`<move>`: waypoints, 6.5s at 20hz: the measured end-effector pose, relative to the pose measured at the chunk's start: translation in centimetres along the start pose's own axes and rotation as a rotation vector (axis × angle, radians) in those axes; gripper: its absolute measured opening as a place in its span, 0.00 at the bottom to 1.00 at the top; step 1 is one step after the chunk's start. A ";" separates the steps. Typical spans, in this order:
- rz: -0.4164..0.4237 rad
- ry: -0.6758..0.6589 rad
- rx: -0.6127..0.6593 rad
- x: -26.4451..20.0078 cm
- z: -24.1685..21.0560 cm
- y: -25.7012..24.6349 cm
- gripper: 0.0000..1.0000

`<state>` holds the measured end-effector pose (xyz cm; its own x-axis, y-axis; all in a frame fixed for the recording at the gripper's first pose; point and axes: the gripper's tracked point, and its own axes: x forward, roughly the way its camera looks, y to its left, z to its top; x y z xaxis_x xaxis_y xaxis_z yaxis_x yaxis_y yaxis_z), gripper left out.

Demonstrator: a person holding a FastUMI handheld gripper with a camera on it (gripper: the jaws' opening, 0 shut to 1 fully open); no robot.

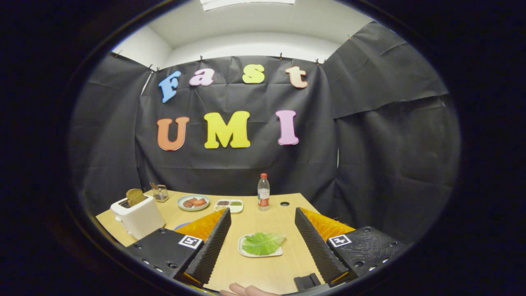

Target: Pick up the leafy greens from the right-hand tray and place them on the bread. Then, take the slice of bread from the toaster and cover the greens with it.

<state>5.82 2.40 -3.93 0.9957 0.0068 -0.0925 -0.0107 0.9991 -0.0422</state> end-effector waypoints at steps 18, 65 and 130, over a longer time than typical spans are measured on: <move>-0.086 0.620 -0.112 18.2 -21.8 -0.8 0.92; 0.142 0.533 -0.024 15.7 -15.2 18.6 0.00; 0.118 0.481 -0.219 12.1 -9.4 48.1 0.14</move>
<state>16.45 50.12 -16.38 0.8325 0.0467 -0.5521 -0.1900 0.9601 -0.2053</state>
